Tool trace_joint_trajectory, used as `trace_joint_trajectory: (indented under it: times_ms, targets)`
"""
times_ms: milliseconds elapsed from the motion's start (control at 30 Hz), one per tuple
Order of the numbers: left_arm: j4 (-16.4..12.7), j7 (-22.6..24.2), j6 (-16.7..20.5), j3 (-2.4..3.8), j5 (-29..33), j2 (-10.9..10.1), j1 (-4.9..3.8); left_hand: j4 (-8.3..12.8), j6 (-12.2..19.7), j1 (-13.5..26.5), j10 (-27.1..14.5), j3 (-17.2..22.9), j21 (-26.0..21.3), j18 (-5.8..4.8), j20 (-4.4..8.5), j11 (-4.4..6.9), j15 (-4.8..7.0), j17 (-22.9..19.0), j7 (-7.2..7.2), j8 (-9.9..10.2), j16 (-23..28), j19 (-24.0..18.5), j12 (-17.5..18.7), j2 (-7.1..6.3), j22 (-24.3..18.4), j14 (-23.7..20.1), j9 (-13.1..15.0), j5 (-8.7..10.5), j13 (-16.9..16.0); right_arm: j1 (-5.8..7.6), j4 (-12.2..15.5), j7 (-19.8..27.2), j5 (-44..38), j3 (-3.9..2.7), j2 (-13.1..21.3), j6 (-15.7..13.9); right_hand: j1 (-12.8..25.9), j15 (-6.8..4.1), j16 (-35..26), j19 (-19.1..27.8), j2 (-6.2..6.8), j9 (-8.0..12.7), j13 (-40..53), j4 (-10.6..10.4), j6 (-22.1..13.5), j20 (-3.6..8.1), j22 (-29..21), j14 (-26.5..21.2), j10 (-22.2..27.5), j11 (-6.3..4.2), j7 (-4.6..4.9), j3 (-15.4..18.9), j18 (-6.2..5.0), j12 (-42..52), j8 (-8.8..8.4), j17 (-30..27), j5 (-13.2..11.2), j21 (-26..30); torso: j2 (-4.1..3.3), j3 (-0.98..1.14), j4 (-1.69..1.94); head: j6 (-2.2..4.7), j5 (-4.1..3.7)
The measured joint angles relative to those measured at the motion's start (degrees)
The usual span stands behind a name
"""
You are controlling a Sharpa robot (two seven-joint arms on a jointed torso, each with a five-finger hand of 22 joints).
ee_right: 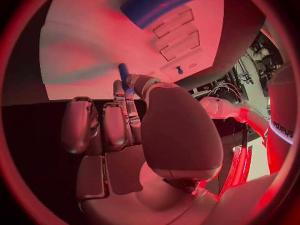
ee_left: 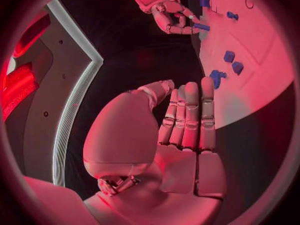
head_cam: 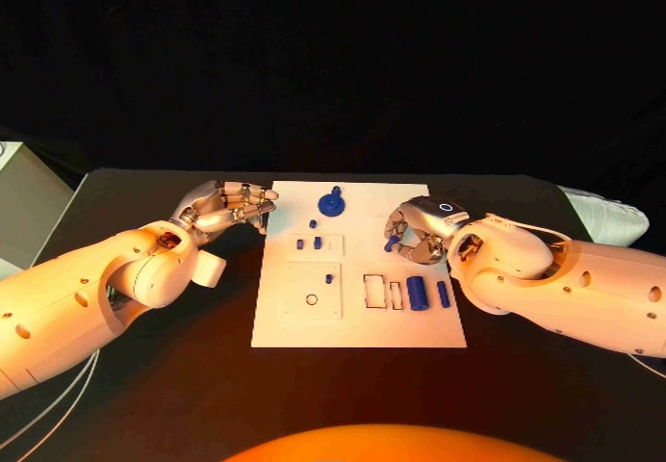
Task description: Assemble the parts on the task board
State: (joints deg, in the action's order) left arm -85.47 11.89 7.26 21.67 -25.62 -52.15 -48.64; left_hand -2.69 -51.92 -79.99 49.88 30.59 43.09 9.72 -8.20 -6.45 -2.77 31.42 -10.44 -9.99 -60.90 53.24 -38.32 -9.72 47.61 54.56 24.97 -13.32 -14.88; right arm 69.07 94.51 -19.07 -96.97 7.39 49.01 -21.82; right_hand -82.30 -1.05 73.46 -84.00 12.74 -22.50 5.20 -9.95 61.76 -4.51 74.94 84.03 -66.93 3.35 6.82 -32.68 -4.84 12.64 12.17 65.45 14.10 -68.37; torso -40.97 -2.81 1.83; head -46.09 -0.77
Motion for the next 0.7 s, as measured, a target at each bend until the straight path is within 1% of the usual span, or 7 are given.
trace_joint_trajectory:
  times_ms: [167, 200, 233, 333, 467, 567, 700]
  targets:
    - [0.4, 0.0, 0.0, 0.00, 0.0, 0.1, 0.01, 0.0, 0.0, 0.0, 0.0, 0.0, 0.0, 0.00, 0.00, 0.00, 0.00, 0.0, 0.00, 0.0, 0.0, 0.0, 0.0, 0.00, 0.0, 0.0, 0.0, 0.00, 0.0, 1.02, 2.9, -0.5, 0.5, -0.35, 0.9, -0.9, 0.0, 0.00, 0.0, 0.0, -0.01, 0.0, -0.1, 0.0, 0.0, 0.00, 0.0, 0.0, 0.0, 0.01, 0.00, 0.0, 0.00, 0.0, 0.00, 0.0, -0.3, 0.0, 0.04, 0.01, -0.01, 0.09, 0.26]
    - [0.4, 0.0, 0.0, 0.00, 0.0, 0.1, 0.01, 0.0, 0.0, 0.0, 0.0, 0.0, 0.0, 0.00, 0.00, 0.00, 0.00, 0.0, 0.00, 0.0, 0.0, 0.0, 0.0, 0.00, 0.0, 0.0, 0.0, 0.00, 0.0, 1.05, 3.0, -0.5, 0.5, -0.37, 1.0, -0.9, 0.0, 0.00, 0.0, 0.0, -0.01, 0.0, -0.1, 0.1, 0.0, 0.00, 0.0, 0.0, 0.0, 0.01, 0.00, -0.1, 0.00, 0.0, 0.00, 0.0, -0.3, 0.0, 0.03, 0.01, 0.00, 0.15, 0.36]
    - [0.5, 0.0, 0.0, 0.00, 0.0, 0.2, 0.03, 0.0, 0.0, -0.1, 0.0, 0.0, -0.1, 0.00, 0.04, 0.00, 0.00, 0.0, 0.00, 0.0, 0.0, 0.0, 0.0, 0.10, 0.0, 0.0, 0.0, 0.00, 0.0, 1.18, 3.9, -0.6, 0.5, -0.46, 1.1, -1.2, 0.0, 0.00, 0.0, 0.0, -0.02, 0.0, -0.1, 0.1, 0.0, 0.00, 0.0, 0.0, 0.0, 0.01, 0.00, -0.3, 0.00, 0.0, 0.00, 0.0, -0.3, 0.0, 0.03, 0.02, 0.01, 0.18, 0.43]
    - [0.6, 0.0, 0.0, 0.00, 0.0, 0.2, 0.10, 0.0, 0.0, -0.2, 0.0, 0.0, -0.2, 0.00, 0.21, 0.00, 0.00, 0.0, 0.00, 0.0, 0.0, 0.2, 0.0, 0.23, -0.1, 0.0, 0.0, 0.00, 0.1, 1.29, 5.1, -0.8, 0.4, -0.54, 1.2, -1.7, 0.1, 0.00, 0.0, 0.0, -0.07, 0.0, -0.1, 0.0, 0.0, 0.00, 0.0, 0.0, 0.0, 0.03, -0.01, -0.3, 0.00, -0.3, -0.01, 0.0, -0.3, -0.3, 0.02, 0.03, 0.04, 0.20, 0.61]
    - [0.8, 0.0, -0.1, 0.00, 0.0, 0.3, 0.24, 0.0, 0.0, -0.2, 0.0, 0.0, -0.2, 0.00, 0.21, 0.00, 0.00, 0.0, 0.00, 0.0, 0.0, 0.2, 0.0, 0.23, -0.1, 0.0, 0.0, 0.00, 0.1, 1.38, 6.6, -0.9, 0.1, -0.60, 0.6, -2.3, 0.1, 0.00, 0.0, 0.0, -0.10, 0.0, -0.1, 0.0, 0.0, 0.00, 0.0, 0.0, 0.0, 0.03, -0.01, -0.3, 0.00, -0.4, -0.02, 0.0, -0.4, -0.3, 0.00, 0.03, 0.05, 0.24, 0.96]
    - [0.8, 0.0, -0.1, 0.00, 0.0, 0.4, 0.31, 0.0, 0.0, -0.2, 0.0, 0.0, -0.2, 0.00, 0.21, 0.00, 0.00, 0.0, 0.00, 0.0, 0.0, 0.2, 0.0, 0.23, -0.1, 0.0, 0.0, 0.00, 0.1, 1.39, 7.6, -0.9, -0.2, -0.58, -0.5, -2.5, 0.2, 0.00, 0.0, 0.0, -0.17, 0.0, -0.2, 0.0, -0.1, 0.00, 0.0, 0.0, 0.0, 0.04, -0.01, -0.3, 0.00, -0.4, -0.07, 0.0, -0.4, -0.2, -0.03, 0.02, 0.02, 0.27, 1.25]
    - [0.9, 0.0, -0.1, 0.00, 0.0, 0.7, 0.36, 0.0, 0.0, -0.2, 0.0, 0.0, -0.2, 0.00, 0.21, 0.00, 0.00, 0.0, 0.00, 0.0, 0.0, 0.2, 0.0, 0.23, -0.1, 0.0, 0.0, 0.00, 0.1, 1.28, 8.4, -0.9, -0.5, -0.10, -2.7, -2.7, 0.2, 0.01, 0.0, 0.0, -0.18, 0.0, -0.2, 0.0, -0.1, 0.00, 0.0, 0.0, 0.0, 0.04, -0.08, -0.3, 0.00, -0.4, -0.05, 0.0, -0.7, -0.2, -0.05, -0.01, -0.02, 0.21, 1.48]
